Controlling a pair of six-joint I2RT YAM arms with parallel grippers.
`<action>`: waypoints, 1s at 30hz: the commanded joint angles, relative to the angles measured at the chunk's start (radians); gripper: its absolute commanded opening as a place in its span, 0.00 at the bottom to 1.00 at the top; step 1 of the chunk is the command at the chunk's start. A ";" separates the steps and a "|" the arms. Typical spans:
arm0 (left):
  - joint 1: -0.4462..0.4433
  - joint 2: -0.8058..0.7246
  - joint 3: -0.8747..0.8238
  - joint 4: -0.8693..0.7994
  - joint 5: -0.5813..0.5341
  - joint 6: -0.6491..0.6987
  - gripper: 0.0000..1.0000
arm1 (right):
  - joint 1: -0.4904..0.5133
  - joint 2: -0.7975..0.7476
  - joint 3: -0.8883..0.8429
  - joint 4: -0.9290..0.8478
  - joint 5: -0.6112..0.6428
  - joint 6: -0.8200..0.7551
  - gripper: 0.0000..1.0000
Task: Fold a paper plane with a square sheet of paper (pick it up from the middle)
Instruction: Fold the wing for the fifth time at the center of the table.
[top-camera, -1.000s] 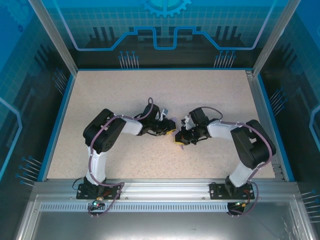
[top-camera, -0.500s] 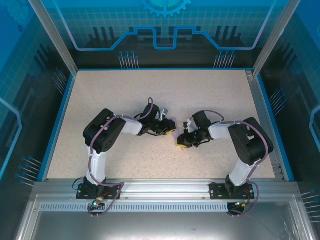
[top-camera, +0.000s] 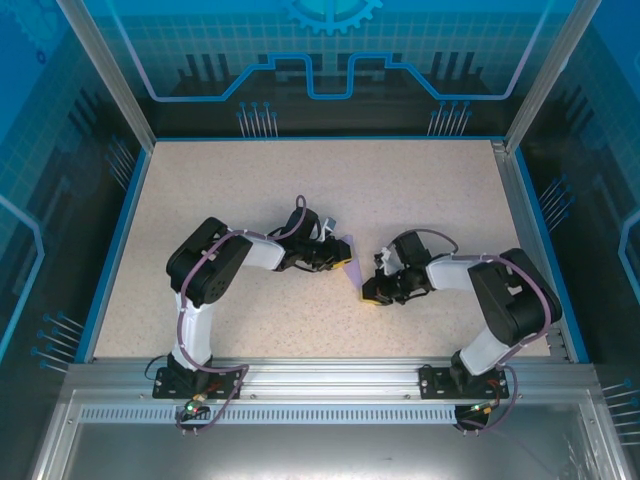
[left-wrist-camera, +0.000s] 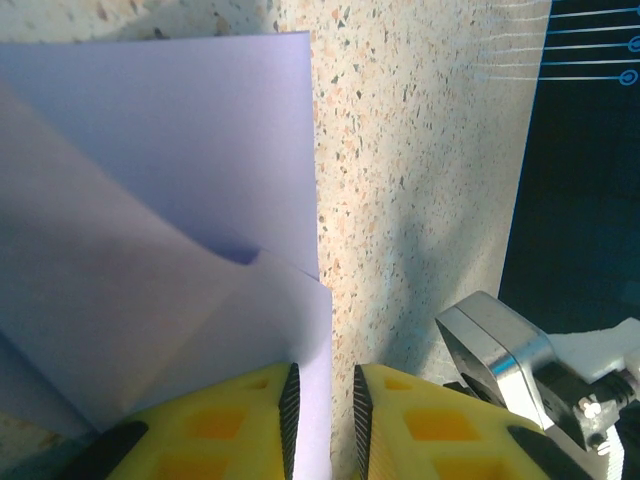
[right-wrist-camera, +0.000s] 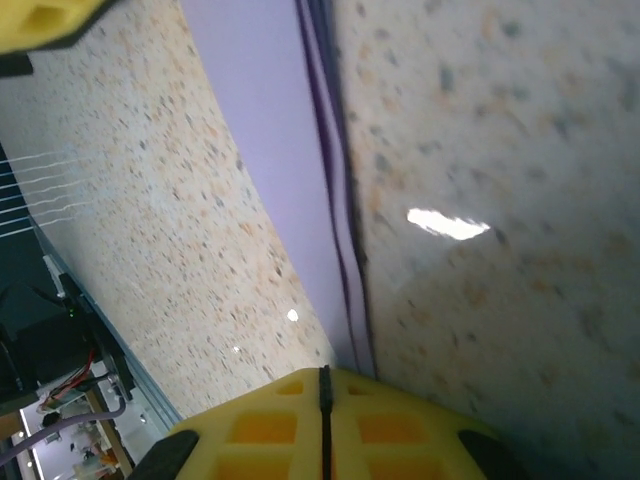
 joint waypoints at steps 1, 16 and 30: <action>0.012 0.055 -0.021 -0.122 -0.044 0.020 0.25 | -0.011 -0.055 -0.020 -0.162 0.059 -0.011 0.07; 0.011 0.055 -0.015 -0.108 -0.031 0.012 0.25 | 0.042 0.037 0.188 0.037 0.073 0.138 0.04; 0.020 0.036 0.015 -0.147 -0.022 0.063 0.29 | 0.001 0.272 0.259 -0.218 0.105 -0.109 0.00</action>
